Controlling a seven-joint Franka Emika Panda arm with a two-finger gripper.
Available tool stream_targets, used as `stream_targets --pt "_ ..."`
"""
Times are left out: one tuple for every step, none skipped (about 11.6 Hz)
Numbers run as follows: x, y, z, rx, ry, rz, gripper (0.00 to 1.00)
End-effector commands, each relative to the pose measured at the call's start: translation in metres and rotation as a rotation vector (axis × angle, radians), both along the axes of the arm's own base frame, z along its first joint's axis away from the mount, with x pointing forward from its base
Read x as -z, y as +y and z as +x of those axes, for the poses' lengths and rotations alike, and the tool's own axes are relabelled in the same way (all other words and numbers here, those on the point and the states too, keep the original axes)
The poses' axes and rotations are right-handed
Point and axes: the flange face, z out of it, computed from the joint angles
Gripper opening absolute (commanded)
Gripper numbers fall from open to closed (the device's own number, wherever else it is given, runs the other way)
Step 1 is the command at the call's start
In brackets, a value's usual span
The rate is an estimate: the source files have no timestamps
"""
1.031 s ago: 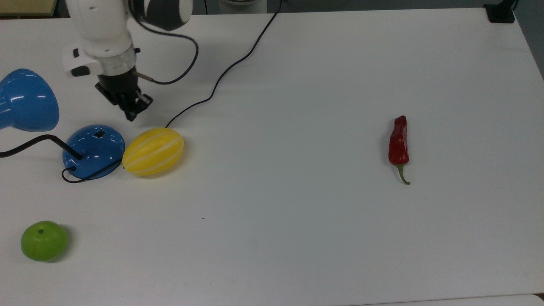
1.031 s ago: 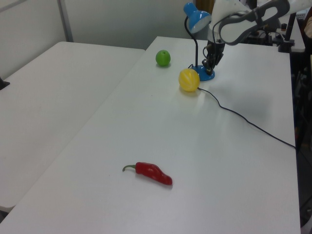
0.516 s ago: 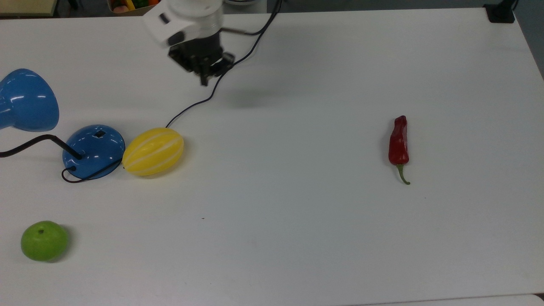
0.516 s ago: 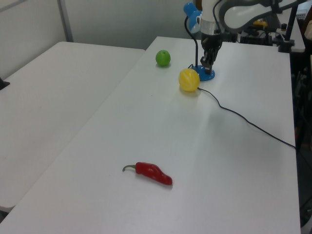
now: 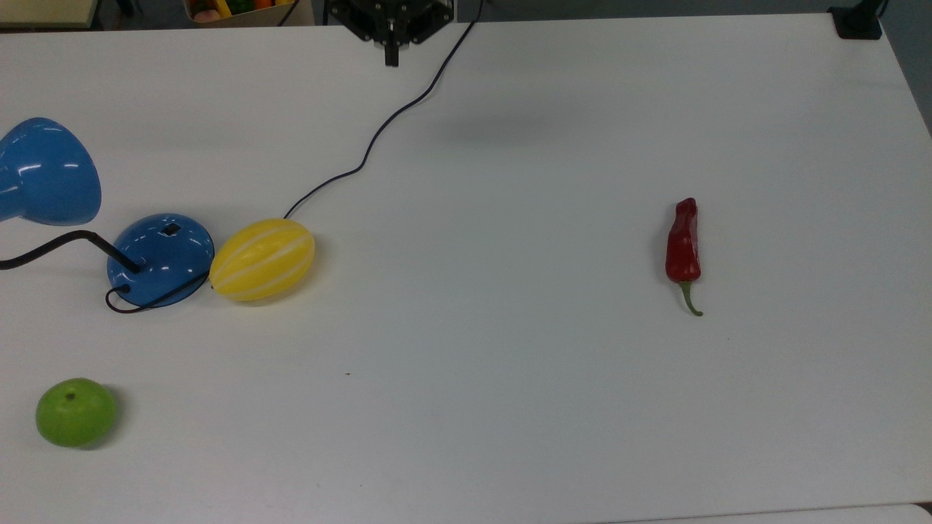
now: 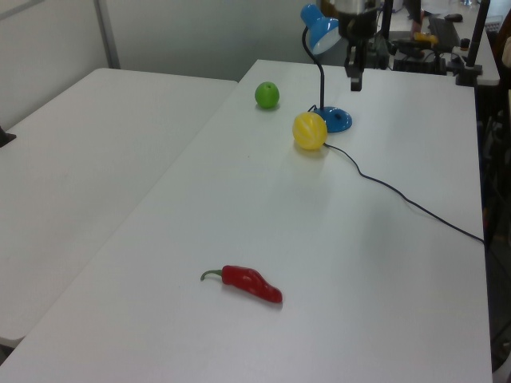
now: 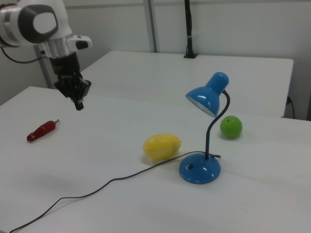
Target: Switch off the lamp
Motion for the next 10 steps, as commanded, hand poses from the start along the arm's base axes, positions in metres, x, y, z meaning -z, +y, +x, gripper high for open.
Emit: stream_targets --pt "-0.027 -0.017 -0.017 -0.017 -0.006 0.028 0.6" --pt "-0.025 -0.023 -0.016 -0.004 -0.002 0.024 1.0" --pt "-0.025 -0.023 -0.017 0.005 -0.001 0.014 1.0" --pt "-0.026 -0.026 -0.022 0.004 0.027 0.012 1.0" --pt "-0.028 -0.027 -0.027 0.0 0.044 0.009 1.0" --pt "-0.03 -0.027 -0.029 0.001 0.05 0.008 1.0" --pt "-0.037 -0.029 -0.031 0.009 0.037 0.011 1.0" --pt "-0.043 -0.036 -0.032 0.021 0.026 0.012 1.0" --pt "-0.044 -0.044 -0.03 0.034 0.02 0.013 1.0" --pt "-0.043 -0.043 -0.028 0.036 0.018 0.011 1.0"
